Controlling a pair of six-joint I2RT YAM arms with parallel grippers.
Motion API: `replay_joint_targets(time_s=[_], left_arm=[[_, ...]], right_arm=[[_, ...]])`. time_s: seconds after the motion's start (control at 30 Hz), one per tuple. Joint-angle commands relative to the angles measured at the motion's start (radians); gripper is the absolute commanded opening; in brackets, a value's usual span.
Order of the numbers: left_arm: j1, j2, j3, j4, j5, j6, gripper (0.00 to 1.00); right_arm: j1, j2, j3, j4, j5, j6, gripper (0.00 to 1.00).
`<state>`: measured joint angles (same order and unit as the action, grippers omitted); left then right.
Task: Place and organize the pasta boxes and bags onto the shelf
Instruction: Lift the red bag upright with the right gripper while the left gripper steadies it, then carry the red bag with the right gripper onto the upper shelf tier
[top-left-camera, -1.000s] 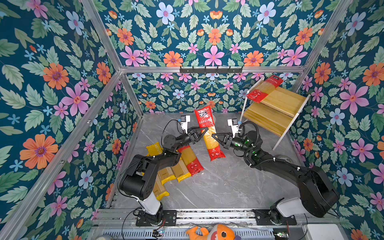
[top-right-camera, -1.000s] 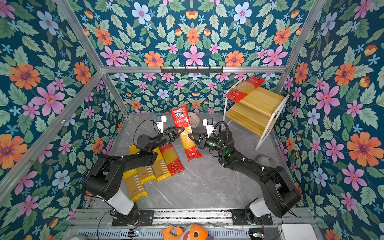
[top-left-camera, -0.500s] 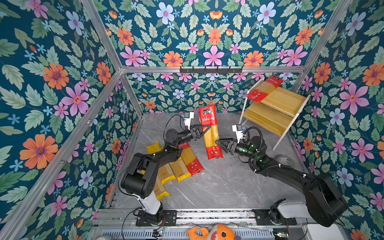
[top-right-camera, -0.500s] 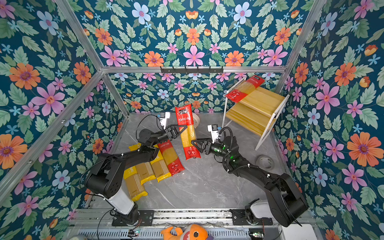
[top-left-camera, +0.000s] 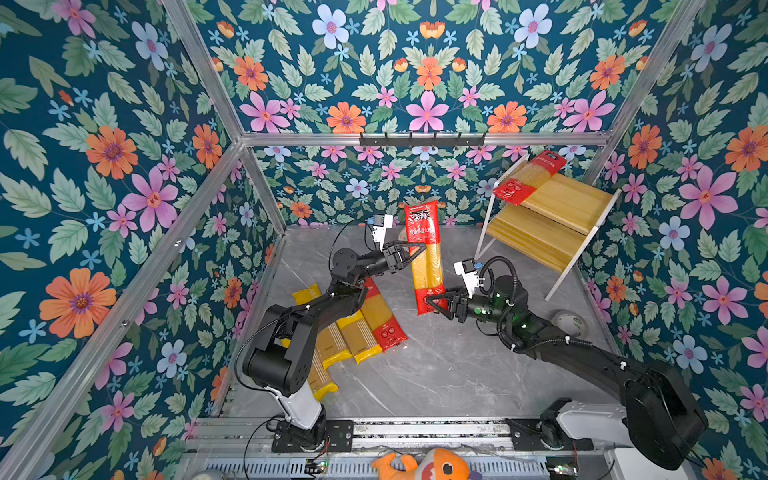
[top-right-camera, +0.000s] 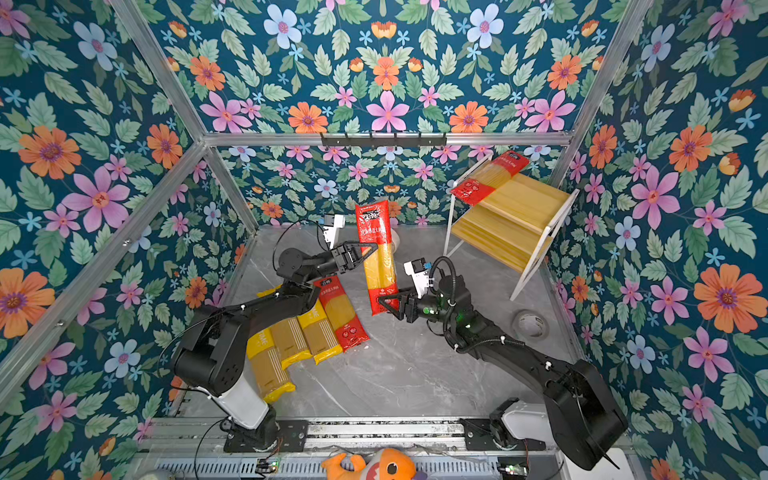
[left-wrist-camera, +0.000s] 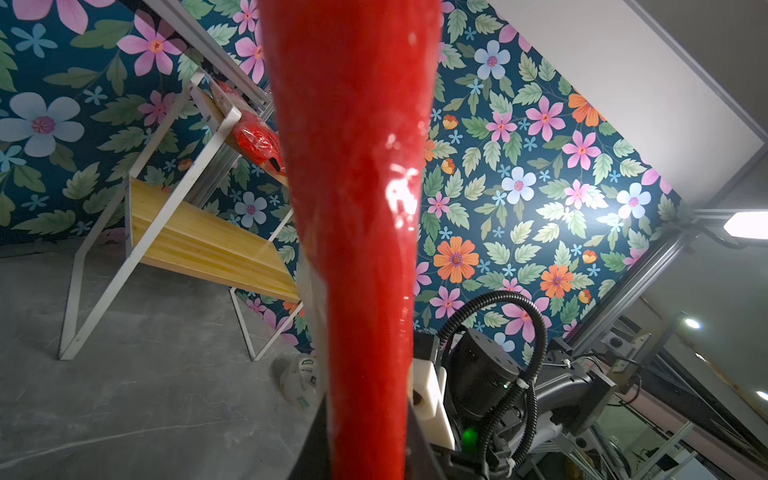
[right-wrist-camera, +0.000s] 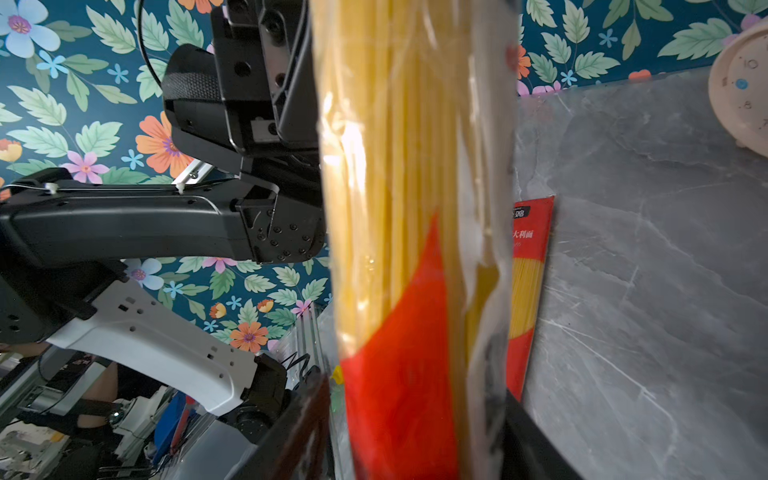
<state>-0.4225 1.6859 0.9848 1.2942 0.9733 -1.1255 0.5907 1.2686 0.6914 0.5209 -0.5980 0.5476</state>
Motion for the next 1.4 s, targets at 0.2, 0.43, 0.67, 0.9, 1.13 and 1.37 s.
replay_joint_targets(time_s=[0.2,0.43,0.67,0.9,1.13,1.37], left_arm=[[-0.006,-0.02,0.014,0.016,-0.002,0.006,0.15],[-0.004,-0.023,0.013,0.005,-0.003,-0.003,0.36],[0.002,-0.037,-0.022,0.029,-0.017,-0.006,0.6],[-0.004,-0.054,-0.177,0.07,-0.095,0.005,0.61],[-0.105,-0.048,-0.298,-0.043,-0.207,0.13,0.59],[-0.227,-0.027,-0.195,-0.355,-0.262,0.347,0.59]], right_arm=[[0.006,0.024,0.01,0.083,0.023,0.0,0.14],[0.003,0.011,0.03,0.101,0.082,0.026,0.0],[-0.045,-0.029,0.112,0.089,0.111,0.051,0.0],[-0.168,-0.126,0.262,-0.193,0.176,0.067,0.0],[-0.475,-0.192,0.478,-0.614,0.193,0.188,0.0],[-0.759,-0.083,0.719,-0.828,0.155,0.268,0.0]])
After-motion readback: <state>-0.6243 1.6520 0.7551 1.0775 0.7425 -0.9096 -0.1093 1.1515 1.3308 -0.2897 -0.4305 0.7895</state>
